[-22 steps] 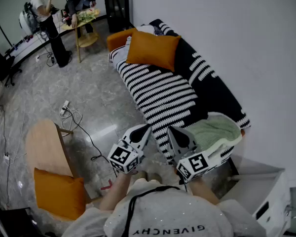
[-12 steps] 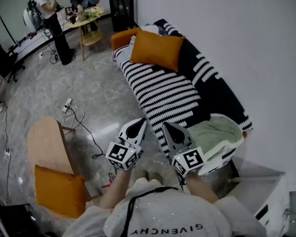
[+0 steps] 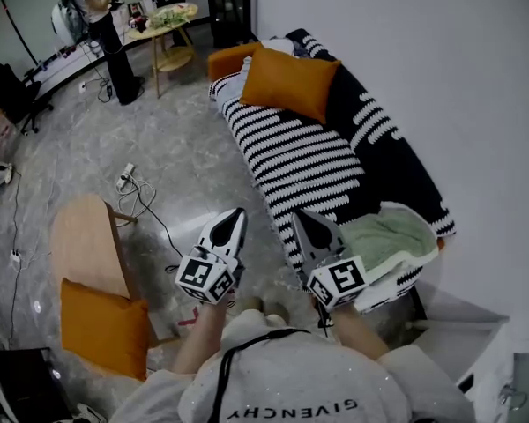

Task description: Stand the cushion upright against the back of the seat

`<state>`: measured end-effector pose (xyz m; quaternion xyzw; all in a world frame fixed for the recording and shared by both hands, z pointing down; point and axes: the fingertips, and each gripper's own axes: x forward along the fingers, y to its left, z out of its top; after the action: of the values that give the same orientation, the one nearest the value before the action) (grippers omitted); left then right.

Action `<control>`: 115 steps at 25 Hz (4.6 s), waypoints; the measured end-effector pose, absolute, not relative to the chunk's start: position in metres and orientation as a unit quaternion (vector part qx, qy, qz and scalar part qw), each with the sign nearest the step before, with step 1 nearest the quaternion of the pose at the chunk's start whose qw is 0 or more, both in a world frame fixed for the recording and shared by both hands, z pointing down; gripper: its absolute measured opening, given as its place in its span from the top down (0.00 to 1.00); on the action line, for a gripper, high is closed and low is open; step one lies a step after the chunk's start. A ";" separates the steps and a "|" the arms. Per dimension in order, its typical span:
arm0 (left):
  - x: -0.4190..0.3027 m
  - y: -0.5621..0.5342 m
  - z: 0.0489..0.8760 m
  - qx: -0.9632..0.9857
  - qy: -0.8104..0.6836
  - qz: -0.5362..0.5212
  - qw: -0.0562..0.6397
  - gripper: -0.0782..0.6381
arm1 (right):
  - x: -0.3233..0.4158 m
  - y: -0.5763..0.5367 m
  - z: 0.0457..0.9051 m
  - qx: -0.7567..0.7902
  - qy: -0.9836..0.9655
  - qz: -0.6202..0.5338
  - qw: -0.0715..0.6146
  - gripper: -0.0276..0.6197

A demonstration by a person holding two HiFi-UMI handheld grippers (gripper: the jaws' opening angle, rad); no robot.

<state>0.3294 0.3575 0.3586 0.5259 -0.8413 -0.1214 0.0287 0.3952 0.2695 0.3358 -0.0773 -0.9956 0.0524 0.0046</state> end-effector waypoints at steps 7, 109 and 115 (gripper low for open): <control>0.330 0.373 0.366 0.514 -0.851 -0.105 0.025 0.86 | 0.393 0.290 0.346 -0.114 -0.992 0.051 0.008 0.93; -0.482 -0.083 0.542 0.682 -0.697 -0.080 0.204 0.85 | -0.380 -0.111 0.517 0.176 -0.965 0.096 0.167 0.93; -0.513 -0.106 0.578 0.673 -0.706 -0.056 0.213 0.85 | -0.370 -0.158 0.546 0.234 -0.949 0.110 0.181 0.93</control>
<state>-0.5133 -0.1059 0.5777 0.6732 -0.7060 -0.0560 0.2126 -0.3698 -0.1582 0.5455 0.2343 -0.9488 0.1095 0.1813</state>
